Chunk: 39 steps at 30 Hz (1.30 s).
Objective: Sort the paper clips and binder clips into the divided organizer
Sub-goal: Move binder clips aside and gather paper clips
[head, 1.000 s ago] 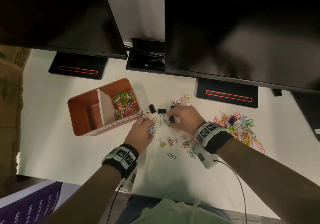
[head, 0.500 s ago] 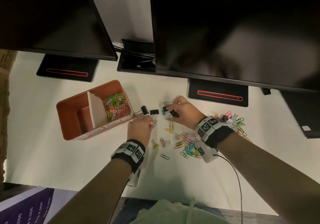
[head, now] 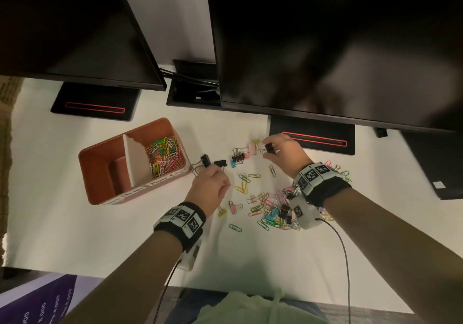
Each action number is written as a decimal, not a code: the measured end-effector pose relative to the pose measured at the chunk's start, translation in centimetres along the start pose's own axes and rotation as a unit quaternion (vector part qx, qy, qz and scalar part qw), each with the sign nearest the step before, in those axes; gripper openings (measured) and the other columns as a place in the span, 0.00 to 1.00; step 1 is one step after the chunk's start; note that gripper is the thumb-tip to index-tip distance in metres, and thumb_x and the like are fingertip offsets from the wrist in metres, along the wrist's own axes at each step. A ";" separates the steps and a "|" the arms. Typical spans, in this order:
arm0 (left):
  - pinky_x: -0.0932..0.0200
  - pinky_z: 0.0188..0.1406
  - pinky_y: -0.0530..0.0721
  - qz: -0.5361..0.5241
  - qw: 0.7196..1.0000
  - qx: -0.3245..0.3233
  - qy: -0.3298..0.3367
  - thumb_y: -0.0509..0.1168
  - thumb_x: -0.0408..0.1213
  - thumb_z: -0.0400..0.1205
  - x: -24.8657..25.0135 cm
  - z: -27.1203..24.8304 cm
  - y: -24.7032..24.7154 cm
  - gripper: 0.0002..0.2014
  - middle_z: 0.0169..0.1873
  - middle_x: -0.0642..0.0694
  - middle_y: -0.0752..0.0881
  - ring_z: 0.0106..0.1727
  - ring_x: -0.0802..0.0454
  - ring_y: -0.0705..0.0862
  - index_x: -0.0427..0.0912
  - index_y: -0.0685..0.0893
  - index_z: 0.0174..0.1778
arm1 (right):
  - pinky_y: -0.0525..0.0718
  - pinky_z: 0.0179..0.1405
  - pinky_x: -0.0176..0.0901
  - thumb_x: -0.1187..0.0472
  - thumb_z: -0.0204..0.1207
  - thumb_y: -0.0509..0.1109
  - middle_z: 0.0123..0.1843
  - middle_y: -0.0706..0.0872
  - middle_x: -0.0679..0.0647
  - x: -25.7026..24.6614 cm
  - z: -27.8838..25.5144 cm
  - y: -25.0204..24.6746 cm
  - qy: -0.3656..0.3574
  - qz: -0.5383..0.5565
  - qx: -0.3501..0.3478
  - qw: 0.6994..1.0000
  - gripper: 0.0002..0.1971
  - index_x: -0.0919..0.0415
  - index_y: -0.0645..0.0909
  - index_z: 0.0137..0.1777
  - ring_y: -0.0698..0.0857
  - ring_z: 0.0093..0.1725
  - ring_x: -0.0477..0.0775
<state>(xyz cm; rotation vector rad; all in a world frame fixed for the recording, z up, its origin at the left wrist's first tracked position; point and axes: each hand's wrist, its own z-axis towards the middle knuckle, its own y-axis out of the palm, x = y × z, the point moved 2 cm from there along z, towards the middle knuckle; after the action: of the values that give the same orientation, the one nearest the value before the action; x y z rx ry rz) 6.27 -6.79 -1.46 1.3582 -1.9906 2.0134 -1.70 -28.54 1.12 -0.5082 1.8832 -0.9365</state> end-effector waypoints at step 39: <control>0.54 0.55 0.75 0.027 0.993 -0.111 -0.028 0.62 0.33 0.82 2.4 4.0 1.7 0.09 0.51 0.39 0.80 0.54 0.43 0.78 0.35 0.83 0.53 | 0.79 0.55 0.44 0.65 0.75 0.68 0.55 0.85 0.57 -0.9 -4.7 3.0 -0.045 -0.072 -0.248 0.965 0.10 0.60 0.83 0.56 0.82 0.55 0.56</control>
<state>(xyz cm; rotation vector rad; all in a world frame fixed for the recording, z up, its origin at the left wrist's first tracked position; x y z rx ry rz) 6.08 -11.72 -2.28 1.3414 -2.2186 1.7267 -5.26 -24.23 0.53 -0.9813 2.0159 -0.5111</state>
